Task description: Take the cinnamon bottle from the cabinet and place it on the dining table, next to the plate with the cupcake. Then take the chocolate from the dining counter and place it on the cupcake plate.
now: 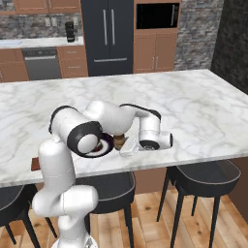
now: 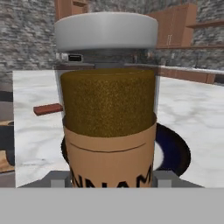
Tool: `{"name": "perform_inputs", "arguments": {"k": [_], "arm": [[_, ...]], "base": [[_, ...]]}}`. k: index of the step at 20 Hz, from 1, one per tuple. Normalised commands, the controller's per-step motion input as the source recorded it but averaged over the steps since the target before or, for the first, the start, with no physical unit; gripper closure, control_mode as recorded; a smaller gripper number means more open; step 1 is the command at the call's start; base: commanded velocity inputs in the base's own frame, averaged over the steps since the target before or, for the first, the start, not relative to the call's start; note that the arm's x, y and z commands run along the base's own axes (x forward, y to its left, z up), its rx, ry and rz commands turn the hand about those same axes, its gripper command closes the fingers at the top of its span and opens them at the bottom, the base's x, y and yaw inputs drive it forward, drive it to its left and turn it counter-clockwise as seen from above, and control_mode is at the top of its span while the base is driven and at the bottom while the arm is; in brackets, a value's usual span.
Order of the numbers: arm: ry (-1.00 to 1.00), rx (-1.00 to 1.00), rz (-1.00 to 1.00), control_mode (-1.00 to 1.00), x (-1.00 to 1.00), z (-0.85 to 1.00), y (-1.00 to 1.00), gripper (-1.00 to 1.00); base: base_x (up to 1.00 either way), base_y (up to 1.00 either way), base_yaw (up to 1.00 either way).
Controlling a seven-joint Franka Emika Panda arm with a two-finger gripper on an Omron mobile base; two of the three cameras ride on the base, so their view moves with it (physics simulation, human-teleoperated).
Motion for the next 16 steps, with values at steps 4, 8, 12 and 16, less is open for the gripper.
{"name": "perform_inputs", "arguments": {"k": [4,8,12,16], "arm": [[0.00,0.00,0.02,-1.00,0.20,-0.13,-0.10,1.00],[0.00,0.00,0.04,-1.00,0.08,-0.15,-0.02,1.00],[0.00,0.00,0.00,-1.00,0.13,-0.12,0.03,1.00],[0.00,-0.03,0.00,-1.00,0.23,-0.07,0.12,1.00]], "base": [[0.00,0.00,0.00],[0.00,0.00,0.00],[0.00,0.00,0.00],[0.00,0.00,0.00]]}}
